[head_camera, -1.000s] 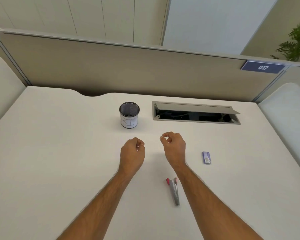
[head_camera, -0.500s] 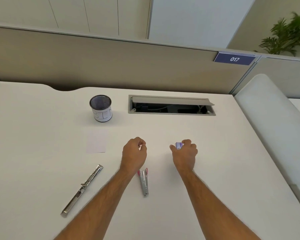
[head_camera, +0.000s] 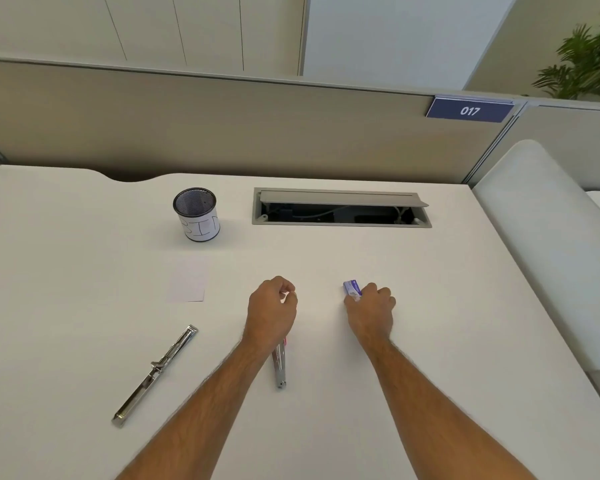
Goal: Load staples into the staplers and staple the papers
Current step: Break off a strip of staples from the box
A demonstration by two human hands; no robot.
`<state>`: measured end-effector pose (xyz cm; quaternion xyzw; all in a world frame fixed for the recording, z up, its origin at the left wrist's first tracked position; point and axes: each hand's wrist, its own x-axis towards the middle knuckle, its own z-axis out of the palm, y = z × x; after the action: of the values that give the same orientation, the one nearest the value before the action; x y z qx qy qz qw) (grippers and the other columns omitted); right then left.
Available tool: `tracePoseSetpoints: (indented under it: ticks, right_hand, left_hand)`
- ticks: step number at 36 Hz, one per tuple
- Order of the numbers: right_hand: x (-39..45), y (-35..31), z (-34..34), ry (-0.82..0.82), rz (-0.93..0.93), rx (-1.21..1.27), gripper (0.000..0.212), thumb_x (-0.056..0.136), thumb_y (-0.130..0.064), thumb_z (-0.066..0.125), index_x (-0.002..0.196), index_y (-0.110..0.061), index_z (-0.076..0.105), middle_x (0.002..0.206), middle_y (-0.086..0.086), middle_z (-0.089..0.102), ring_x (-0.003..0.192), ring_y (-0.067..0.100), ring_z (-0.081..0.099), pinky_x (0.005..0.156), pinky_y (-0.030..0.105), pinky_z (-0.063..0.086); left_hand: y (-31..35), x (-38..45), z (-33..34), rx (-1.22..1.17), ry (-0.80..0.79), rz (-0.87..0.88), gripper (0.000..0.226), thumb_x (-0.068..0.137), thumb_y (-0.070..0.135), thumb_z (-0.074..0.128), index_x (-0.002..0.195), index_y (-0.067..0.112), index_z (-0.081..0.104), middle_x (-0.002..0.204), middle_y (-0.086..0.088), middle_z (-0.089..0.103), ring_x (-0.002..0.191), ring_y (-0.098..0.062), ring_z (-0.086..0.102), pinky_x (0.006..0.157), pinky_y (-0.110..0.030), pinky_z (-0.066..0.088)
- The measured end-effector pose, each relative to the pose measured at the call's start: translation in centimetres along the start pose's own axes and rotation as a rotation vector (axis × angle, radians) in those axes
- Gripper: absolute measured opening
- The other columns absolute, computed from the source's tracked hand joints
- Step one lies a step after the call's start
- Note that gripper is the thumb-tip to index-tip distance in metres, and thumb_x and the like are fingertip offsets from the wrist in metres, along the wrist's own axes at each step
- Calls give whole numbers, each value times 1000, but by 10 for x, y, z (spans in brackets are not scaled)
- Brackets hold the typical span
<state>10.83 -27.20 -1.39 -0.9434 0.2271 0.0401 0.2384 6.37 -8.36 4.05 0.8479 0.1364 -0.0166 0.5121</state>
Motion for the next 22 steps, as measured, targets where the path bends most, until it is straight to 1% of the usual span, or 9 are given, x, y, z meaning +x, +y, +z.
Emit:
tracePoseSetpoints:
  ticks: [3, 6, 8, 10, 13, 16, 18, 20, 22]
  right_hand:
    - [-10, -6, -4, 6, -40, 133, 27, 91, -30, 60, 108, -9, 57, 108, 11, 58, 99, 31, 56, 71, 35, 46]
    - [-31, -15, -9, -10, -132, 289, 19, 89, -30, 64, 97, -15, 56, 91, 6, 67, 80, 27, 62, 65, 35, 47]
    - [-48, -22, -11, -22, -191, 356, 16, 89, -30, 64, 97, -18, 57, 86, 1, 69, 76, 25, 63, 66, 37, 51]
    - [-64, -29, -11, -51, -230, 415, 15, 89, -33, 64, 98, -23, 58, 84, -3, 69, 73, 20, 63, 66, 37, 52]
    - [-84, -36, -10, -68, -247, 492, 16, 90, -39, 66, 97, -26, 59, 83, -6, 69, 75, 14, 64, 67, 35, 52]
    - [-99, -42, -12, -76, -242, 560, 17, 92, -41, 66, 96, -27, 59, 84, -6, 70, 78, 11, 66, 68, 31, 53]
    - [-105, -46, -11, -79, -245, 582, 16, 92, -40, 66, 96, -26, 60, 85, -7, 71, 79, 11, 66, 69, 32, 54]
    - [-111, -48, -11, -84, -250, 598, 13, 92, -37, 66, 96, -26, 60, 86, -7, 71, 79, 11, 66, 71, 35, 56]
    - [-115, -50, -10, -99, -250, 610, 12, 92, -35, 66, 97, -26, 61, 89, -8, 71, 82, 10, 66, 73, 36, 56]
  left_hand:
    - [2, -2, 0, -66, -6, -28, 7, 94, 17, 63, 97, 13, 68, 100, 4, 71, 99, -14, 65, 76, -15, 45]
    - [6, -5, 1, -125, -32, -77, 20, 93, 28, 69, 108, 15, 68, 105, 4, 71, 99, -12, 66, 81, -22, 49]
    - [11, -7, 1, -158, -51, -102, 29, 93, 36, 70, 116, 19, 65, 106, 4, 70, 93, -8, 66, 72, -19, 48]
    - [14, -10, 1, -181, -63, -111, 28, 93, 38, 69, 117, 25, 60, 100, 5, 70, 86, -2, 64, 62, -17, 45]
    - [14, -11, 0, -217, -60, -115, 21, 93, 32, 70, 110, 27, 58, 90, 7, 73, 80, -10, 67, 61, -23, 47]
    - [9, -12, -4, -293, -63, -119, 19, 88, 21, 74, 98, 28, 60, 84, 0, 77, 83, -26, 74, 71, -42, 58]
    - [5, -14, -7, -354, -61, -132, 20, 85, 16, 76, 94, 24, 60, 82, -3, 78, 81, -28, 76, 78, -49, 60]
    - [2, -15, -11, -417, -61, -145, 21, 83, 11, 77, 95, 18, 62, 82, -6, 78, 81, -27, 77, 81, -49, 60]
    - [1, -17, -15, -489, -56, -168, 21, 82, 6, 78, 97, 11, 63, 83, -8, 79, 83, -30, 77, 81, -43, 63]
